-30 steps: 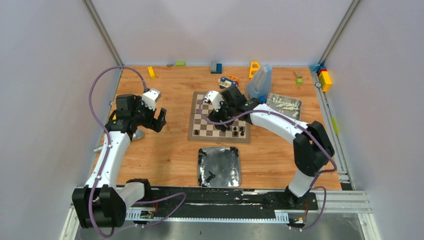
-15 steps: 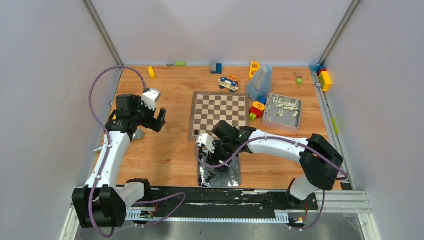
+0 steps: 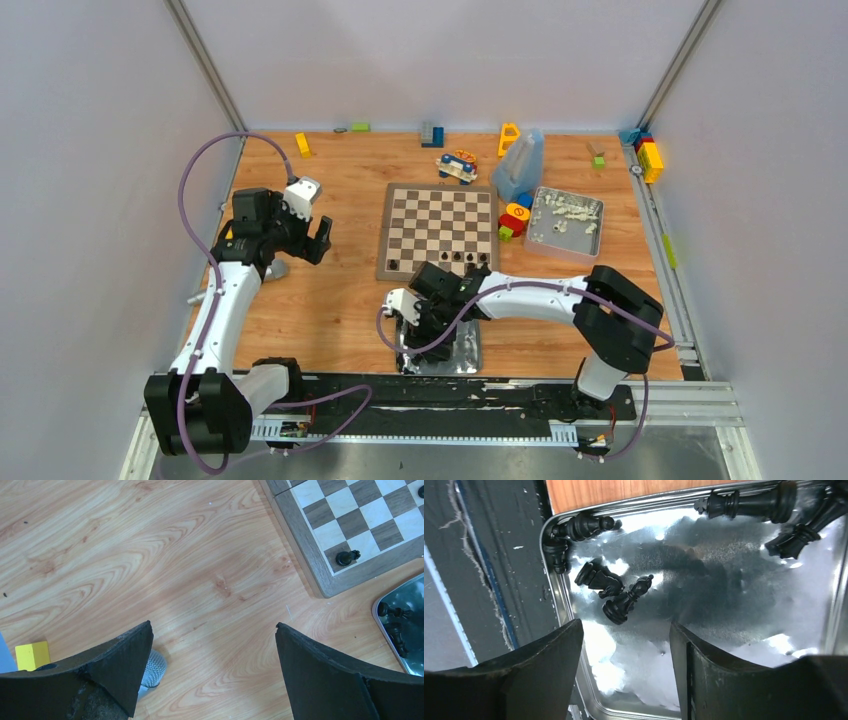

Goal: Set up the chess pieces on the board
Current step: Pick up the chess piece from the storage box.

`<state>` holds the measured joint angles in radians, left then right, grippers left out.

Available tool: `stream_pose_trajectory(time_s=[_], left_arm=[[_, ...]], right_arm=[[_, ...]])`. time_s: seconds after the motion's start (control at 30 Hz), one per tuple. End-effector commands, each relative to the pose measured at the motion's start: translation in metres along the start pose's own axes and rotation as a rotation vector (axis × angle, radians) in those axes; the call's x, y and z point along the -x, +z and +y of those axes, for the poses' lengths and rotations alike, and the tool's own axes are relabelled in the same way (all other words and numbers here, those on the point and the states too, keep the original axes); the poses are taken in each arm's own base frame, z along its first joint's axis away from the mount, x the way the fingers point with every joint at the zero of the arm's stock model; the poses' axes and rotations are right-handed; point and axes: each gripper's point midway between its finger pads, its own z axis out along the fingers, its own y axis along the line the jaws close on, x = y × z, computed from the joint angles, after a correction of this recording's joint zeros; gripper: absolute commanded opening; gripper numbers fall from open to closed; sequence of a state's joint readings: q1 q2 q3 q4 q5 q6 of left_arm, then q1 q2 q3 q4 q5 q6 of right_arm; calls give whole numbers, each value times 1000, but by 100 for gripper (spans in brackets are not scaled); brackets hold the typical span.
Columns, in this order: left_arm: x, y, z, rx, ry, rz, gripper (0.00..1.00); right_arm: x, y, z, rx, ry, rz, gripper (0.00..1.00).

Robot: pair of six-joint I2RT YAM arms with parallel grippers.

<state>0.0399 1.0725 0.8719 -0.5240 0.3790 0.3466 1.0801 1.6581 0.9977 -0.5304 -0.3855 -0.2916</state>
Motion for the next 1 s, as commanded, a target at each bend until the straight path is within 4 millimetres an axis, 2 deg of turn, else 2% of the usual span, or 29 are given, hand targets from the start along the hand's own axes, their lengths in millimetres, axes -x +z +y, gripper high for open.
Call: stream_pose_trajectory(time_s=[0.0, 0.3, 0.57, 0.97], left_arm=[[1, 0, 3, 8, 17, -9, 100], [-1, 1, 3, 5, 19, -5, 100], [0, 0, 2, 6, 20, -8, 100], [0, 0, 2, 1, 19, -7, 100]], right_arm=[[19, 7, -10, -64, 3, -29, 64], [19, 16, -6, -99, -17, 1, 59], [13, 14, -20, -189, -32, 25, 44], [2, 2, -27, -248, -74, 38, 42]])
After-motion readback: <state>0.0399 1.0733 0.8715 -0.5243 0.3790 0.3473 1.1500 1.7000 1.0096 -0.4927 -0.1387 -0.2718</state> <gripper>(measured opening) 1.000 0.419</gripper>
